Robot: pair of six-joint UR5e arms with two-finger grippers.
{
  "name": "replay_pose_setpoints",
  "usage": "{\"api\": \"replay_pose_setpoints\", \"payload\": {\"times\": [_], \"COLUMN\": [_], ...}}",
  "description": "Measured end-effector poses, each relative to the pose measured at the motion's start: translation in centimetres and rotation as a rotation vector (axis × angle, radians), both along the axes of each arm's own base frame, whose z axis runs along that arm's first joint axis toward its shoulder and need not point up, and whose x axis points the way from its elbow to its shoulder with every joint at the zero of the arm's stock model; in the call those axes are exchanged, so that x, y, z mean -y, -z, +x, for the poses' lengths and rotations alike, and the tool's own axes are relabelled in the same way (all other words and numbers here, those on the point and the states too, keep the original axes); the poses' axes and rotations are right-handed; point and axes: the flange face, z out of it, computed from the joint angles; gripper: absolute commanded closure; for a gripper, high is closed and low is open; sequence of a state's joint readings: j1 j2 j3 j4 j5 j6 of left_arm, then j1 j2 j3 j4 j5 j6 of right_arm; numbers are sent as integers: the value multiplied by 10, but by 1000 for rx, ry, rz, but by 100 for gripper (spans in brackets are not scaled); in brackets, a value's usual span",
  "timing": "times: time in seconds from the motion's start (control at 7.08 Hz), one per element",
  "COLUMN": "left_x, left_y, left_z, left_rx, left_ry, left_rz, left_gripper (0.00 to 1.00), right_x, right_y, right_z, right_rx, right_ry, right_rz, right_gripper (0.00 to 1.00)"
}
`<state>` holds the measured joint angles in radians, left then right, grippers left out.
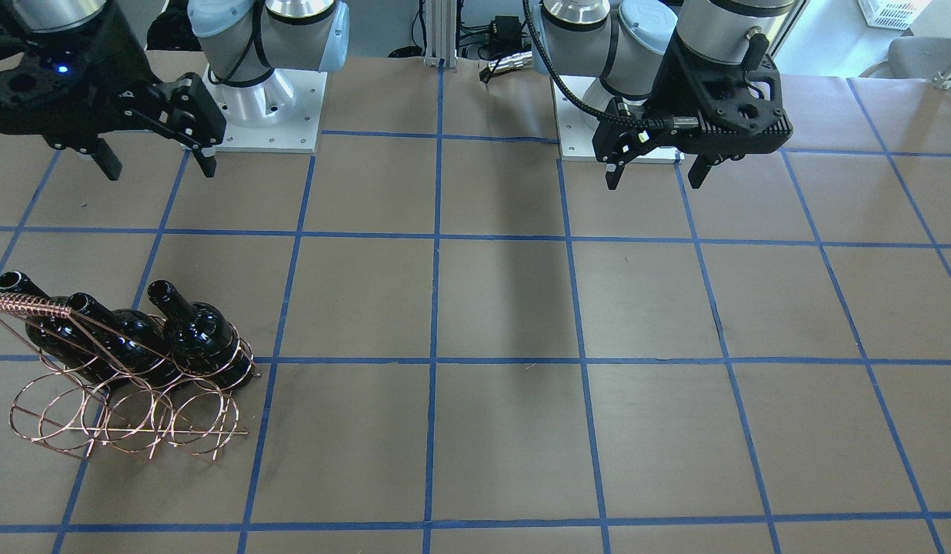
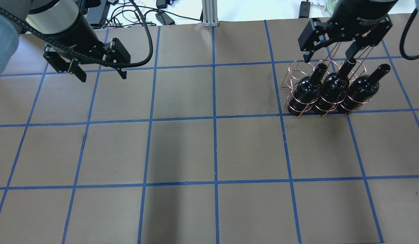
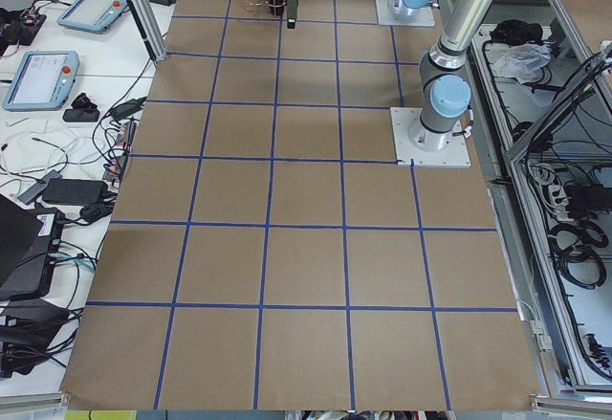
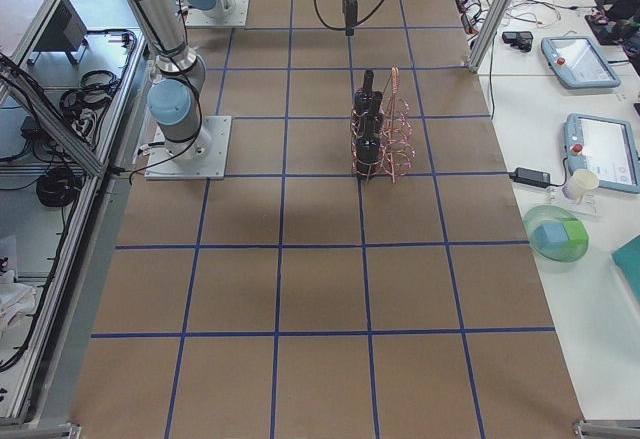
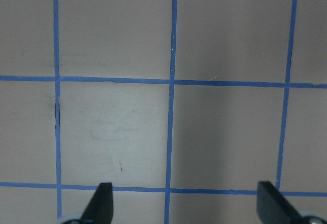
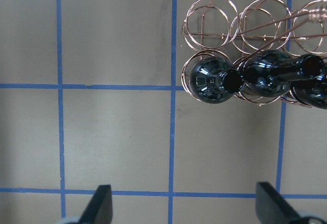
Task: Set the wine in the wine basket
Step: 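Open the right gripper and raise it away from the rack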
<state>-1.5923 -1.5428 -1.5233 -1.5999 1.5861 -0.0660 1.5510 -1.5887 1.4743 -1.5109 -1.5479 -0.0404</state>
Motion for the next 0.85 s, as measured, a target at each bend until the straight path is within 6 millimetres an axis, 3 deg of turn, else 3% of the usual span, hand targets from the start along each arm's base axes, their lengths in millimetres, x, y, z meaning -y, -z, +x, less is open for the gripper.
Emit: {"api": "replay_pose_setpoints", "payload": {"times": [0.28,0.85], "left_x": [0,-1], "left_y": [0,-1], "left_z": [0,0], "left_rx": [0,4], "left_ry": [0,-6], "left_rz": [0,-3], "left_gripper": [1,1], "right_x": [-7,-8], "right_y": [14,26], "right_z": [19,25], "right_rx": [-5,-11], "right_ry": [3,10], "right_rz": [27,50], "right_gripper": [0,0]}}
